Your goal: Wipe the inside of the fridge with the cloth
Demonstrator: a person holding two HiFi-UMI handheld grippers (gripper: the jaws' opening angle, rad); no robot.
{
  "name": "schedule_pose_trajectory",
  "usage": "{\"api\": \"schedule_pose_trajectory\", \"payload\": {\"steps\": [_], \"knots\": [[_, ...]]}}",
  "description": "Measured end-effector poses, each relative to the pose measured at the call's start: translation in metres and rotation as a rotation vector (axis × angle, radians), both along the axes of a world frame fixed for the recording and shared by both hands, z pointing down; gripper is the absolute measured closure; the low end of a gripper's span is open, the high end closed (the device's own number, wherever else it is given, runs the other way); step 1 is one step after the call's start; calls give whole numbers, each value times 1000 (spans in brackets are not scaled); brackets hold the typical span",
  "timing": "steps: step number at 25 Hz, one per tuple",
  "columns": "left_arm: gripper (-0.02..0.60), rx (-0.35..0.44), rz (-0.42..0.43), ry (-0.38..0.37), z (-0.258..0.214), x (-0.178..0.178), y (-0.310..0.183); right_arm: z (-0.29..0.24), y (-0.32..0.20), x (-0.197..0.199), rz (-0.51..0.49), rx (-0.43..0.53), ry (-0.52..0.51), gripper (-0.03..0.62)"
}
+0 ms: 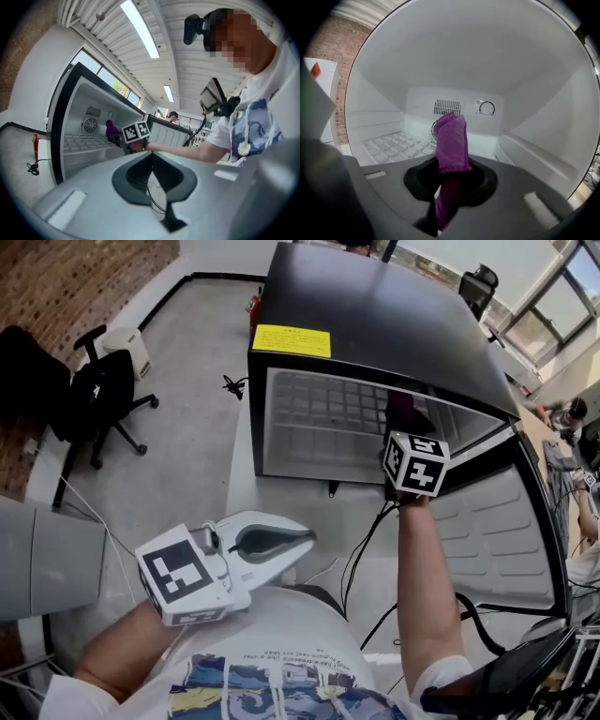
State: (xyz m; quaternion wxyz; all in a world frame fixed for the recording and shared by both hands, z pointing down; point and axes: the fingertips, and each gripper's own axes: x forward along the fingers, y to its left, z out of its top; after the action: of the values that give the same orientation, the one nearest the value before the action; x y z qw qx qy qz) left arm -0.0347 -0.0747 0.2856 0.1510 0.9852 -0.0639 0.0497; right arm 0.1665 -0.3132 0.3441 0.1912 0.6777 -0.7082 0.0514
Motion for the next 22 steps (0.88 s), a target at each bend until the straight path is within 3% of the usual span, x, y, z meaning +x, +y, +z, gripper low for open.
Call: {"api": "schedule_pose_trajectory", "payload": {"steps": [22], "knots": [[577, -6, -97, -44, 7, -68, 14, 3, -10, -117, -138, 9, -49, 536]]}}
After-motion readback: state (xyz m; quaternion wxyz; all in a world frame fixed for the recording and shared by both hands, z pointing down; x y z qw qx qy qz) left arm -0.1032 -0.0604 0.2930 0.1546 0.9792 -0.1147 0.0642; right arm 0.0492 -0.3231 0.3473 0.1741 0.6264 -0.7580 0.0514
